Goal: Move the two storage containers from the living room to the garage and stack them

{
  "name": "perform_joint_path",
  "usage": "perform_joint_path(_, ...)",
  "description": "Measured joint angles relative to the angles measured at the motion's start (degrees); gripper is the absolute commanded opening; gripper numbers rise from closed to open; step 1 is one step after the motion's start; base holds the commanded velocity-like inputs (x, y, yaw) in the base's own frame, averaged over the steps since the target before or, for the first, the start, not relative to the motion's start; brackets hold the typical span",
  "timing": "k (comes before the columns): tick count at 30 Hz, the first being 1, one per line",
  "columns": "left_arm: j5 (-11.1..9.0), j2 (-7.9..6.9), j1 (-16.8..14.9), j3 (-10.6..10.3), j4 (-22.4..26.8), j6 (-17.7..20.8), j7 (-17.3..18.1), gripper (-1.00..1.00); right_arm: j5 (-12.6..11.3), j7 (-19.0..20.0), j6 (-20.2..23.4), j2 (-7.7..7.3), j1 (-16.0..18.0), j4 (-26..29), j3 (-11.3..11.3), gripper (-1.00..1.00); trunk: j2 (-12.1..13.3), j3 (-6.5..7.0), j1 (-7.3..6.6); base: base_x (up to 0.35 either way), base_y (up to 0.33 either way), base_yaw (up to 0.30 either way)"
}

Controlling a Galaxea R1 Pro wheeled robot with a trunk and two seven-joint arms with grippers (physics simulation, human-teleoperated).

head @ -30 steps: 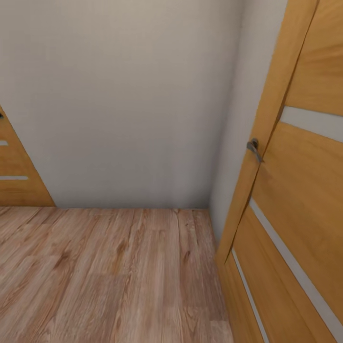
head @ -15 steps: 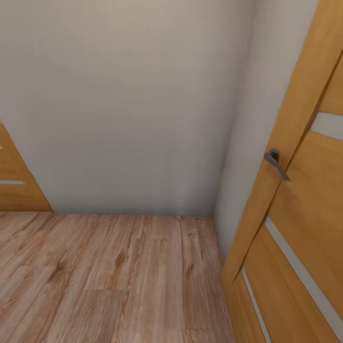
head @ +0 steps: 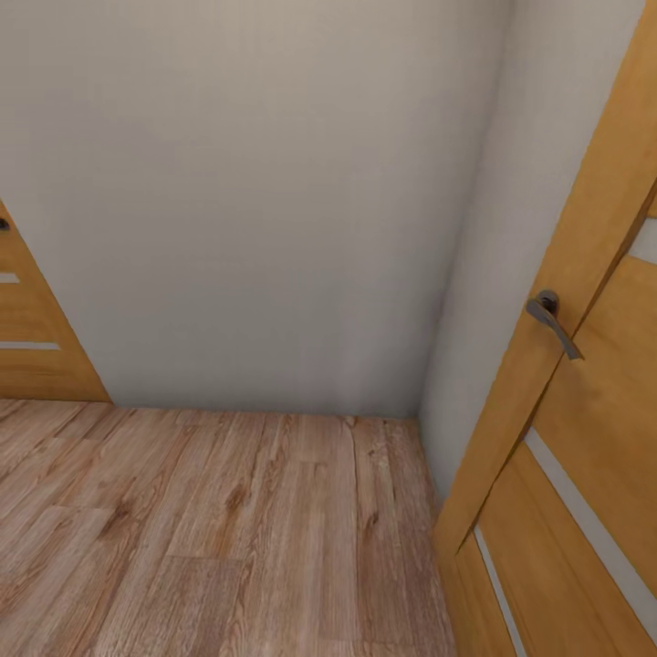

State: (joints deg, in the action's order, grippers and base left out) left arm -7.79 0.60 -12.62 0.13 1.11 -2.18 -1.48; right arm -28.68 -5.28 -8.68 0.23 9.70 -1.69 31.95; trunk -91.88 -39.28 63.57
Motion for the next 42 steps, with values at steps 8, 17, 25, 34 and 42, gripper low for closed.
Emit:
perform_joint_path(8, 0.0, 0.02, 0.01, -0.01, 0.01, -0.01, 0.0, 1.0, 0.0, 0.01, 0.0, 0.0, 0.01, -0.01, 0.0, 1.0, 0.0, 0.0, 0.0, 0.0, 0.0, 0.042)
perform_joint_path(17, 0.0, 0.0, 0.0, -0.01, 0.0, -0.01, 0.0, 1.0, 0.0, 0.0, 0.0, 0.0, 0.0, 0.0, 0.0, 1.0, 0.0, 0.0, 0.0, 0.0, 0.0, 0.057)
perform_joint_path(25, 0.0, 0.08, 0.0, 0.05, 0.0, -0.01, -0.01, 1.0, 0.0, 0.01, 0.01, 0.0, 0.0, 0.0, 0.0, 1.0, 0.0, 0.0, 0.0, 0.0, 0.09, 0.0)
perform_joint_path(34, -0.01, 0.09, 0.0, 0.07, 0.0, 0.0, 0.0, 1.0, 0.0, 0.0, 0.0, 0.0, 0.0, 0.0, 0.0, 1.0, 0.0, 0.0, 0.0, 0.003, 0.007, 0.0)
perform_joint_path(42, -0.09, 0.01, 0.0, 0.07, 0.0, 0.0, 0.0, 1.0, 0.0, 0.0, 0.0, 0.0, 0.0, 0.0, 0.0, 1.0, 0.0, 0.0, -0.03, 0.241, 0.0, 0.0)
